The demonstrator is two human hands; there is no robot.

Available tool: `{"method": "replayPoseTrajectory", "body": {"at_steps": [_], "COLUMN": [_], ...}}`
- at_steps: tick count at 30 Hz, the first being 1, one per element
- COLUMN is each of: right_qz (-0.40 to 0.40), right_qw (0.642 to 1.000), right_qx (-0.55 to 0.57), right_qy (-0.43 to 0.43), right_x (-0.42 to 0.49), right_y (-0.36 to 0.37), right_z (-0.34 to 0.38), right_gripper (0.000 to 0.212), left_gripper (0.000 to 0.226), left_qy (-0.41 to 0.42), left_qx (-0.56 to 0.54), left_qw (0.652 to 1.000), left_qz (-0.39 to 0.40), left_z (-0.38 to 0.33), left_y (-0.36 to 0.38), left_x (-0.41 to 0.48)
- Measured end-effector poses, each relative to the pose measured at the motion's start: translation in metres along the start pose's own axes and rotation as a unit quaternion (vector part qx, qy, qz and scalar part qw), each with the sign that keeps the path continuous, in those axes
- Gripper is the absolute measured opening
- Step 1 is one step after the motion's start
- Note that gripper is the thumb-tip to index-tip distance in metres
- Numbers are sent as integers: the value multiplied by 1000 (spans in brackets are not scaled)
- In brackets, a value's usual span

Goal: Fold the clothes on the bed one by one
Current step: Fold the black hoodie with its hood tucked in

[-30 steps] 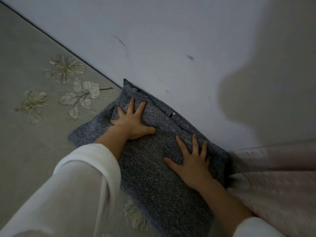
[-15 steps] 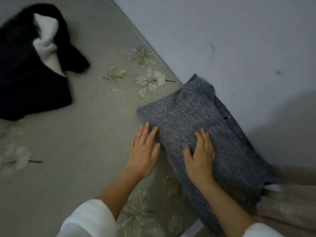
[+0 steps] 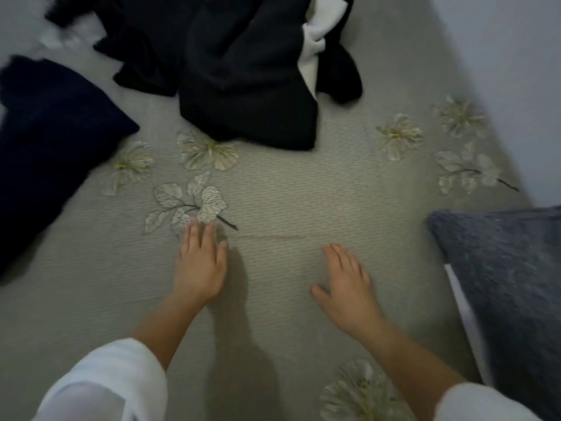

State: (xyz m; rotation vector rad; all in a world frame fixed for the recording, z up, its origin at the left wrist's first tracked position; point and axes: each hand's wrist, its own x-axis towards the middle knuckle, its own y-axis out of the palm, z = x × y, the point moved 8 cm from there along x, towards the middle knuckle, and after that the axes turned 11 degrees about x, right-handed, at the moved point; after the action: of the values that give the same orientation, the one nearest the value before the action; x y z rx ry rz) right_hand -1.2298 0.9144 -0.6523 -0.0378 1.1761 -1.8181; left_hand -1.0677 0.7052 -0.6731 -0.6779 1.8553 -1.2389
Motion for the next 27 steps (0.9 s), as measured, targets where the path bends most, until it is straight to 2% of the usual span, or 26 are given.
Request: {"method": "replayPoseTrajectory", "body": {"at_steps": [3,7,11,14,17,19,23,27], "right_qz": [-10,-56,-132,-180,-195,-199,-193,-107], "right_qw": [998,994,984,978,970,966,959,962], "right_qx": [-34,-35,-62,-85,-136,-149,-148,-158], "right_qy": [-47,-82,-99,-65,-45,-70,-146,-194], "right_x": [52,125,192,234,263,269,237,174], "right_y": [7,-6,-34,-55,-65,-65,-41,0], "right_z": [24,54,78,85,87,95,115,113], "right_gripper": [74,62,66,72,56,40,26,27], "left_gripper": [56,62,64,65,64,64,65,64], "left_qy": [-46,-17,-17,-17,-15,-11,-13,-5], "left_qx": [-7,41,42,36,34,32,28,13], "left_qw": [998,994,992,991,990,990,988,989], "left_qz": [-37,-97,-117,-125,-133,-139,-149,-148], "left_z": [35,44,46,49,51,50,53,52], "left_y": [-3,0,1,1,3,3,3,4], "left_x": [31,35,36,37,39,40,40,38]}}
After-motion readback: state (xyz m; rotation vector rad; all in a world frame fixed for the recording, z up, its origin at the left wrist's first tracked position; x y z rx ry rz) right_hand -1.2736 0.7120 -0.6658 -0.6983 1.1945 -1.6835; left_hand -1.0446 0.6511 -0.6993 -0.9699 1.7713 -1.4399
